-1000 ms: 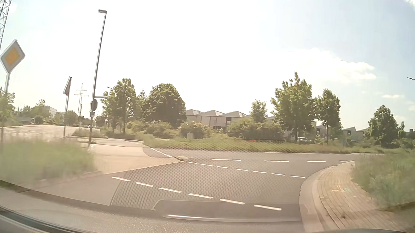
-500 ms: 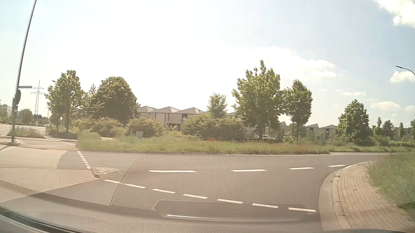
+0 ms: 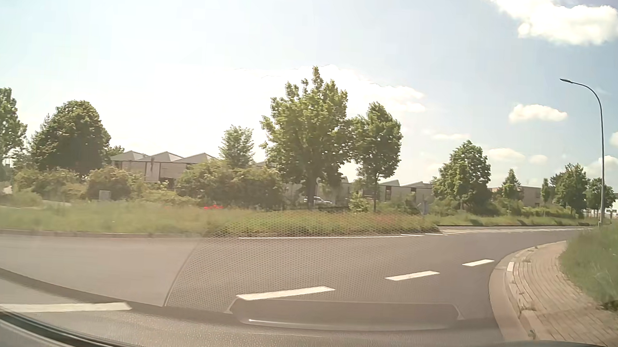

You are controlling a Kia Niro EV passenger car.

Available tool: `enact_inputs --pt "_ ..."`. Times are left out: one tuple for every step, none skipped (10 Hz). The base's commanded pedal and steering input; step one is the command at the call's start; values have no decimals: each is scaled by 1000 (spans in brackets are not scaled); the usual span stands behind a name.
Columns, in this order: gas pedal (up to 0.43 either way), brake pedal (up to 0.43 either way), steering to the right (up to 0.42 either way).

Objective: Follow the waypoints while adhering to traffic rules and regulations

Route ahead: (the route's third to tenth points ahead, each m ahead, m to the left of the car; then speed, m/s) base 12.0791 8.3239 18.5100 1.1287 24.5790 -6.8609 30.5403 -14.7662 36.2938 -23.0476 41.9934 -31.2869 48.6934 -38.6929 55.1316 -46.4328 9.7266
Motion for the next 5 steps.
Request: enact_inputs --pt "110 0 196" --pt "110 0 195" --pt "110 0 195" --pt "118 0 195" --pt "130 0 195"
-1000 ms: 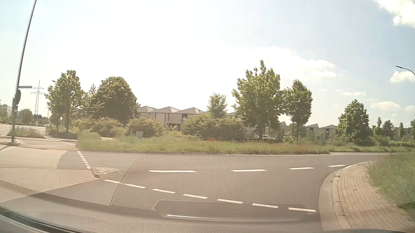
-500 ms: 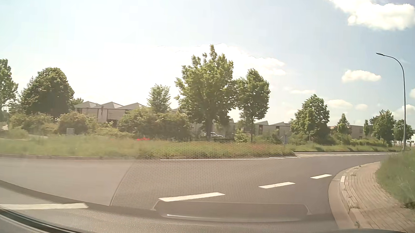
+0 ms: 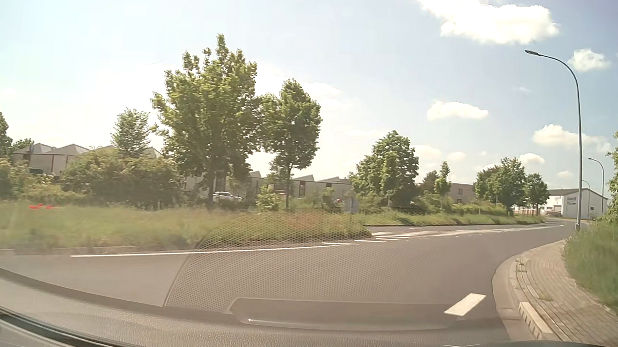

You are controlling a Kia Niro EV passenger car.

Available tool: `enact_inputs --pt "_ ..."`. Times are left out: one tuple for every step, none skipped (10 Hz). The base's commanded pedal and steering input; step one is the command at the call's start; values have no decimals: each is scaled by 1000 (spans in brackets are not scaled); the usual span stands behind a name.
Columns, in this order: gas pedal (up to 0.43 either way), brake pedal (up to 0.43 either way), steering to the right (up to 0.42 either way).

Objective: Follow the waypoints while adhering to traffic rules and regulations

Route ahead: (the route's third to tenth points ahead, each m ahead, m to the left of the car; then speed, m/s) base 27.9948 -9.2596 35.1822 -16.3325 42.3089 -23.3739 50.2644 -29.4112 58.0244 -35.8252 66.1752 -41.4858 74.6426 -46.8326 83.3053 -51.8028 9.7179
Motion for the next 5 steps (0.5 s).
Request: enact_inputs --pt "130 0 196" --pt "130 0 197" --pt "130 0 199" --pt "130 0 202" --pt "130 0 200"
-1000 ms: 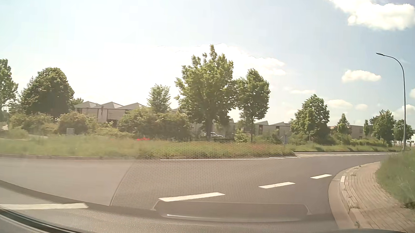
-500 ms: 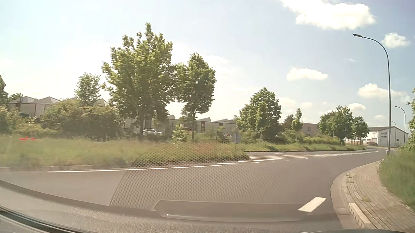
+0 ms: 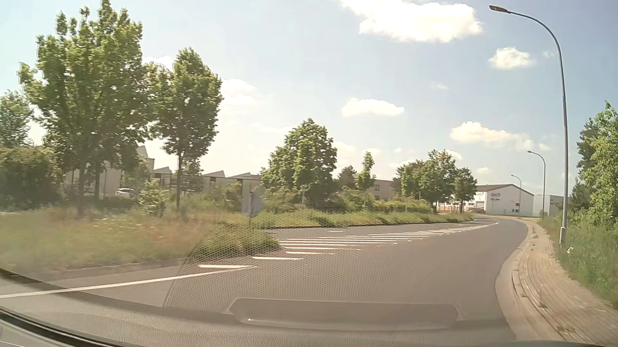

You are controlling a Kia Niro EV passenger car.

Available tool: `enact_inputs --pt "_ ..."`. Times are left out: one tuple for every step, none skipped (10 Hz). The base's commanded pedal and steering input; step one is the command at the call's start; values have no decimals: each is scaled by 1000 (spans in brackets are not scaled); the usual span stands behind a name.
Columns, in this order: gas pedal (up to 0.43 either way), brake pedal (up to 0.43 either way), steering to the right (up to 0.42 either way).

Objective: Follow the waypoints while adhering to traffic rules and regulations

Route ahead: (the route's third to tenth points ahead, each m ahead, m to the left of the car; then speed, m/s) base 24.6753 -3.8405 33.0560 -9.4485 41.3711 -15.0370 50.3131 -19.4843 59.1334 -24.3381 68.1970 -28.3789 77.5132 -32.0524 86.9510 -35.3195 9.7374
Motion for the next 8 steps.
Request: enact_inputs --pt "130 0 198" --pt "130 0 193" --pt "130 0 189" --pt "130 0 185" --pt "130 0 180" --pt "130 0 173" --pt "130 0 162" --pt "130 0 149"
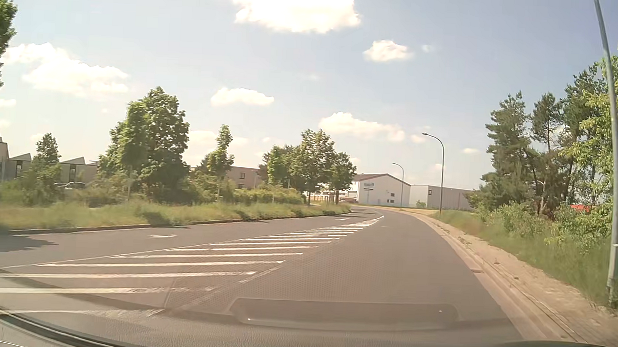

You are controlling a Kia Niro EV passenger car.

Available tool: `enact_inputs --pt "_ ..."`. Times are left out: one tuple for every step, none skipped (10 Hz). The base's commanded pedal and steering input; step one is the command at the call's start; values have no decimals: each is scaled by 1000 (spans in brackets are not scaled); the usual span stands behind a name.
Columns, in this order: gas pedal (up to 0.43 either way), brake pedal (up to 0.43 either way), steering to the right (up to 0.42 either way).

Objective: Follow the waypoints while adhering to traffic rules and regulations

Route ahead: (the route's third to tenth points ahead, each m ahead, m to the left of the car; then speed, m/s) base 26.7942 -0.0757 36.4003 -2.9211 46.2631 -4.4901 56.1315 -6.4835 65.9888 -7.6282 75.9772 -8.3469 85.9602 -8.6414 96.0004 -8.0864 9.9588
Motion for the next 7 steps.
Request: enact_inputs --pt "130 0 138" --pt "130 0 129" --pt "130 0 118" --pt "130 0 109" --pt "130 0 100" --pt "130 0 87" --pt "130 0 72"
